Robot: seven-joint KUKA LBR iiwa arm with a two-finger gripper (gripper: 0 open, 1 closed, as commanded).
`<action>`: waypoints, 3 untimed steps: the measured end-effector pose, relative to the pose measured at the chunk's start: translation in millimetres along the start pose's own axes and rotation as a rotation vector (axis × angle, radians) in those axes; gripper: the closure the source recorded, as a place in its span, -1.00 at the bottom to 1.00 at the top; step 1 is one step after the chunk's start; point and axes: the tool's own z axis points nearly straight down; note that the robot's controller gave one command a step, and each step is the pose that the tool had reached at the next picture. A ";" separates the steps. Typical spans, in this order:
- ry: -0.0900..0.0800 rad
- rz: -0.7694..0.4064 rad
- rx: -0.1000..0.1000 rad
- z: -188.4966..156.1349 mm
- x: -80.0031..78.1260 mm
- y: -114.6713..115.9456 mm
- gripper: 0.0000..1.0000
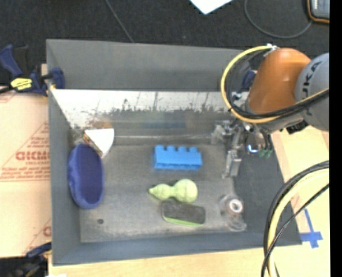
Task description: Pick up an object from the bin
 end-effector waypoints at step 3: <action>-0.018 0.029 0.004 38.9 -26.7 76.3 -1.00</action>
Offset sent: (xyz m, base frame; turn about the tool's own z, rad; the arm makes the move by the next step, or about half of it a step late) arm 0.0318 0.0766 -0.0721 -0.1129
